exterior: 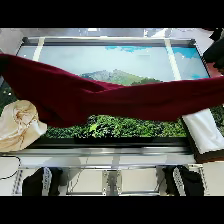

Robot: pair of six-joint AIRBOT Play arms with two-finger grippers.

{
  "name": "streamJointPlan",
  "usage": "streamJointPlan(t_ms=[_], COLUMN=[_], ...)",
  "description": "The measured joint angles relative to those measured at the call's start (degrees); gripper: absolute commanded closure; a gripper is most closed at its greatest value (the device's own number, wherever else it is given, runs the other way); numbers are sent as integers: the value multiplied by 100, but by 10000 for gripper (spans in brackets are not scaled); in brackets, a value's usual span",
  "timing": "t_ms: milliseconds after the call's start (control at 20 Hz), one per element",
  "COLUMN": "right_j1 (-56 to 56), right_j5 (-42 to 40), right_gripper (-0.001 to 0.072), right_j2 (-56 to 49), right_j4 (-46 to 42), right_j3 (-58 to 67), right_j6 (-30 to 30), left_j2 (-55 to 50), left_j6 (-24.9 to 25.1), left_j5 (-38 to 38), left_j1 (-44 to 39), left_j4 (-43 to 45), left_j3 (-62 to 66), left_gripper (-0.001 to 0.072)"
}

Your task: Fold the shirts.

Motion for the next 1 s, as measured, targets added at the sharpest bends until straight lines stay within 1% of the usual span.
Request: streamJointPlan(t_ms=[100,200,350,450,600,700,800,900,1000], right_j1=[0,0,0,2,2,17,109,247,382], right_j5=[118,232,514,833,1121,1191,1193,977,586], right_gripper=[706,706,706,705,704,704,704,704,704], right_j2=[-44,-192,-680,-1207,-2199,-2929,-3648,-4374,-5034], right_j4=[-498,-817,-979,-905,-350,129,409,505,520], right_j3=[612,973,1224,1292,1228,1014,658,177,-225], right_j6=[7,17,22,24,20,-2,-61,-111,-131], left_j2=[-195,-369,-739,-1128,-1895,-2507,-3169,-3901,-4649], left_j6=[-304,-577,-1019,-1233,-1399,-1432,-1443,-1414,-1386], left_j5=[4,7,-118,-251,-345,-393,-354,-96,376], left_j1=[-776,-1576,-2621,-3108,-3497,-3611,-3650,-3622,-3550], left_j4=[1167,2275,4068,4922,5571,5792,5936,6046,6142], left_j3=[1021,1663,2098,2175,2002,1711,1375,1119,981], left_gripper=[692,693,692,692,692,692,692,691,691])
